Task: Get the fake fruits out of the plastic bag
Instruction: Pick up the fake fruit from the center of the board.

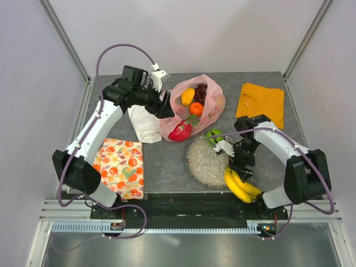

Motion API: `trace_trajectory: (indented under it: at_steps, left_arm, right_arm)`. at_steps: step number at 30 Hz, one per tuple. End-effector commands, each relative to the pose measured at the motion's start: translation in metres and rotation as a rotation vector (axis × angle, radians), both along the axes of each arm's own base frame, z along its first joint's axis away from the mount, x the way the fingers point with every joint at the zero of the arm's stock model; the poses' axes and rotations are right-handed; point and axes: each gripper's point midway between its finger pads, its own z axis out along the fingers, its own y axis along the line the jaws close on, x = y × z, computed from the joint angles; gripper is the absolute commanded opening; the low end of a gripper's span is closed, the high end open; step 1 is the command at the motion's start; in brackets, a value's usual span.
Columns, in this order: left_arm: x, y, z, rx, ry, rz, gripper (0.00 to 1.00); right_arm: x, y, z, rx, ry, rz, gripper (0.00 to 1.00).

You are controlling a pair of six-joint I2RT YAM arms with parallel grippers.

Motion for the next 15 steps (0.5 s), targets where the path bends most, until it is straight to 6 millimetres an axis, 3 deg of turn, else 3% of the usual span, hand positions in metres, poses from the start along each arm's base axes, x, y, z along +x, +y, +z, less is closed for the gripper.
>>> trace_trajectory:
  at_steps: [1, 11, 14, 15]
  left_arm:
    - [0.016, 0.003, 0.016, 0.014, -0.104, 0.0, 0.8]
    - [0.021, 0.004, 0.007, 0.026, -0.085, -0.002, 0.8]
    - [0.024, 0.004, 0.008, 0.032, -0.093, 0.001, 0.79]
    - [0.024, 0.004, 0.008, 0.036, -0.098, 0.0, 0.79]
  right_arm:
    - [-0.036, 0.008, 0.008, 0.033, 0.152, 0.082, 0.87]
    - [-0.052, 0.015, 0.003, 0.022, 0.201, 0.157, 0.85]
    - [-0.056, 0.017, -0.004, -0.017, 0.275, 0.159, 0.74]
    - [-0.057, 0.017, -0.006, -0.026, 0.292, 0.159, 0.62]
